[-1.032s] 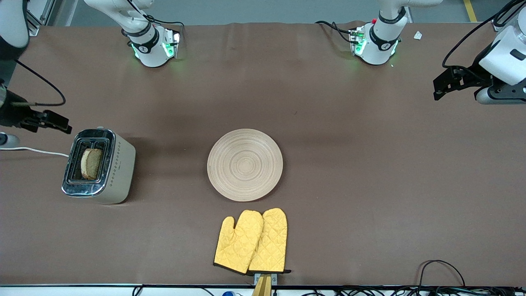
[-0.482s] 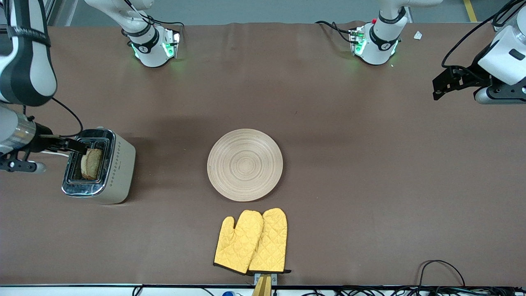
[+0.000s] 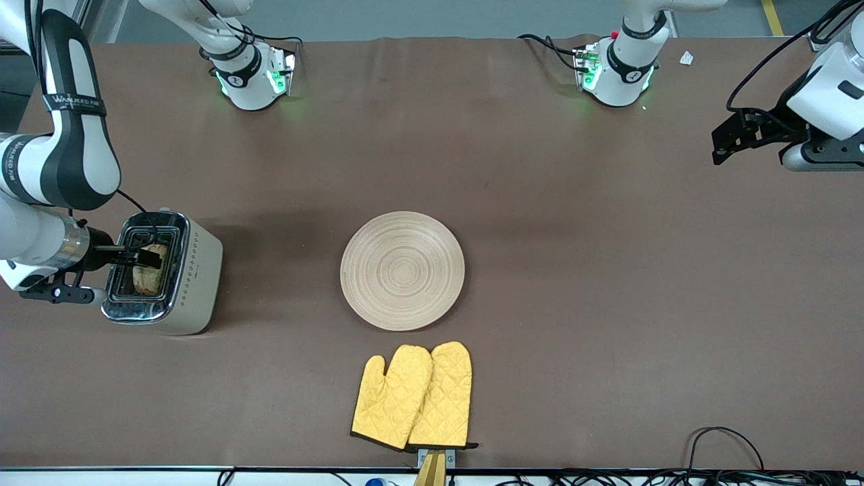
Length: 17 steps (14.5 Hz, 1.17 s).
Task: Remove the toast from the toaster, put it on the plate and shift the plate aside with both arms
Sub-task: 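Reach the right gripper down over the toaster slot to the toast, then grasp the toast with the right gripper and lift it from the toaster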
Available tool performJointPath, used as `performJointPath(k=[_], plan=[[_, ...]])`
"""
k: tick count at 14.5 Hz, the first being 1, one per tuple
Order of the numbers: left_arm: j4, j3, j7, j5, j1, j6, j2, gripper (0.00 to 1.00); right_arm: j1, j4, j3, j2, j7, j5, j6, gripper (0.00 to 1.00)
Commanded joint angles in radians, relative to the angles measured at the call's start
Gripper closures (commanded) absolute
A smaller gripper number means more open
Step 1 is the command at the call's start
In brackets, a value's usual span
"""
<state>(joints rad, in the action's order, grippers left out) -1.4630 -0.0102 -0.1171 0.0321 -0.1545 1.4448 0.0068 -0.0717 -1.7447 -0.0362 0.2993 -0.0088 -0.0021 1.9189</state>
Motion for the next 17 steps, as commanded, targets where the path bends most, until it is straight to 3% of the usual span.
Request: performJointPath(k=[1, 3, 7, 17], plan=[[0.018, -0.002, 0.011, 0.003, 0.004, -0.012, 0.005, 0.00, -0.013, -0.001, 0.009, 0.007, -0.013, -0.006, 0.005, 0.73], [0.018, -0.001, 0.010, 0.005, 0.006, -0.014, 0.005, 0.00, -0.014, -0.001, 0.009, 0.015, -0.013, -0.006, 0.005, 0.78], [0.018, -0.001, 0.011, 0.003, 0.004, -0.015, 0.005, 0.00, -0.013, 0.001, 0.009, 0.012, -0.013, -0.006, -0.001, 0.98], [0.016, -0.004, 0.013, -0.037, 0.003, -0.037, 0.005, 0.00, 0.027, 0.221, 0.019, -0.080, 0.012, 0.020, -0.317, 1.00]])
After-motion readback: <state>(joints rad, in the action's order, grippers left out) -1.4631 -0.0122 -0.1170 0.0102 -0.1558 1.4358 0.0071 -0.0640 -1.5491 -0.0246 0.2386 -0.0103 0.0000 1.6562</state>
